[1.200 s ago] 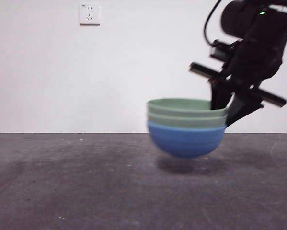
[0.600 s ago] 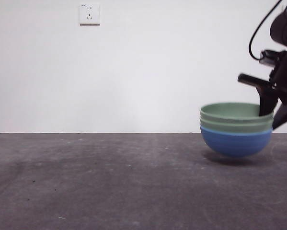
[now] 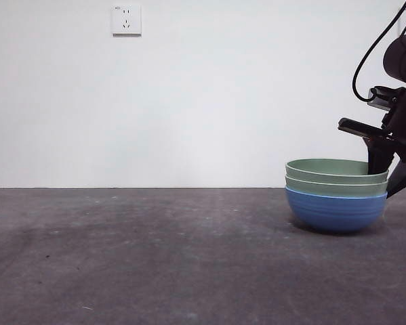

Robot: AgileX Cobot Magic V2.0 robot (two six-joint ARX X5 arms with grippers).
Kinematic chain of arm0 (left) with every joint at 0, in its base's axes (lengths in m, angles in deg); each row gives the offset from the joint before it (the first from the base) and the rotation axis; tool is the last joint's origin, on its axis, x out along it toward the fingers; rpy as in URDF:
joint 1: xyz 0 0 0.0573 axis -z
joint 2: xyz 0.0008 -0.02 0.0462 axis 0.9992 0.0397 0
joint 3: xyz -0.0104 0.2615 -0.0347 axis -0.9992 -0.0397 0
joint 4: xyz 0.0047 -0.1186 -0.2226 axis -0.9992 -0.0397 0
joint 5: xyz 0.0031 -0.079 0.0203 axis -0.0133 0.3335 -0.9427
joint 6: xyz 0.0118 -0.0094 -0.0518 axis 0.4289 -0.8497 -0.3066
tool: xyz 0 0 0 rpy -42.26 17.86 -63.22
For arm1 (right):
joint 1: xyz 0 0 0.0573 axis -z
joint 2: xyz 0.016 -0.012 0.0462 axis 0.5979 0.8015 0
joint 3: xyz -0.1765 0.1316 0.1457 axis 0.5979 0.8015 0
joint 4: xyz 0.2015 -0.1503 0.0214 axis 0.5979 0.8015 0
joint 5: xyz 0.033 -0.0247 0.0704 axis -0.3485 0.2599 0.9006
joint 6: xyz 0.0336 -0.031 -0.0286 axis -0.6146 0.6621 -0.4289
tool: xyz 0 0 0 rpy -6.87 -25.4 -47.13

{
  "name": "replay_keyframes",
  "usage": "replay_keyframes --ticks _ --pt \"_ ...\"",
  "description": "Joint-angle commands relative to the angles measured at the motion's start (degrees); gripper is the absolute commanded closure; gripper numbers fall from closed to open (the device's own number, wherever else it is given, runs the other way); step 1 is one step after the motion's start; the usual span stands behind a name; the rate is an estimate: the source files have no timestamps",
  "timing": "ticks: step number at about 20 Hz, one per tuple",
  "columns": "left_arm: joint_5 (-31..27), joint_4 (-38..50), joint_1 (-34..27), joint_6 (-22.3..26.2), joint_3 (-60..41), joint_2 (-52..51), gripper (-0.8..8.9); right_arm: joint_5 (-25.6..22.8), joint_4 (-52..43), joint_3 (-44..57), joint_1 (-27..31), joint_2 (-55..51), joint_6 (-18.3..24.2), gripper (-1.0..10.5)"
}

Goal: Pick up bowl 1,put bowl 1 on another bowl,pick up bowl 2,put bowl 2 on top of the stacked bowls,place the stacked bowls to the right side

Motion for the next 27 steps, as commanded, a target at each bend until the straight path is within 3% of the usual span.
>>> replay_keyframes --ticks 1,4,7,12,16,21,27 --pt "0.0 0.0 0.2 0.5 -0.2 -0.1 4.64 -0.2 1.0 0.5 -0.1 1.5 0.9 7.1" --pt "0.0 -0.1 0.2 0.5 -0.2 -0.1 4.64 -0.2 0.6 0.5 -0.1 1.3 0.9 6.8" --pt "-0.1 -0.5 0.2 0.5 -0.2 -0.1 4.68 -0.2 0.5 0.5 -0.1 -0.7 0.9 5.5" --pt "-0.1 -0.6 0.2 1.3 -0.2 0.0 4.68 -0.2 5.4 0.5 -0.1 -11.3 1.4 5.4" --pt "-0.1 -1.4 0.2 4.0 -0.2 0.5 4.68 2.4 17.6 0.5 -2.0 -24.9 1.6 5.4" --pt "0.0 -3.1 0.2 5.3 -0.2 1.3 4.68 2.6 32.2 0.5 -9.4 -40.2 2.0 5.4" --pt "0.1 -5.7 0.2 6.6 -0.2 1.4 4.68 1.4 43.6 0.5 -16.4 -48.3 0.9 5.9"
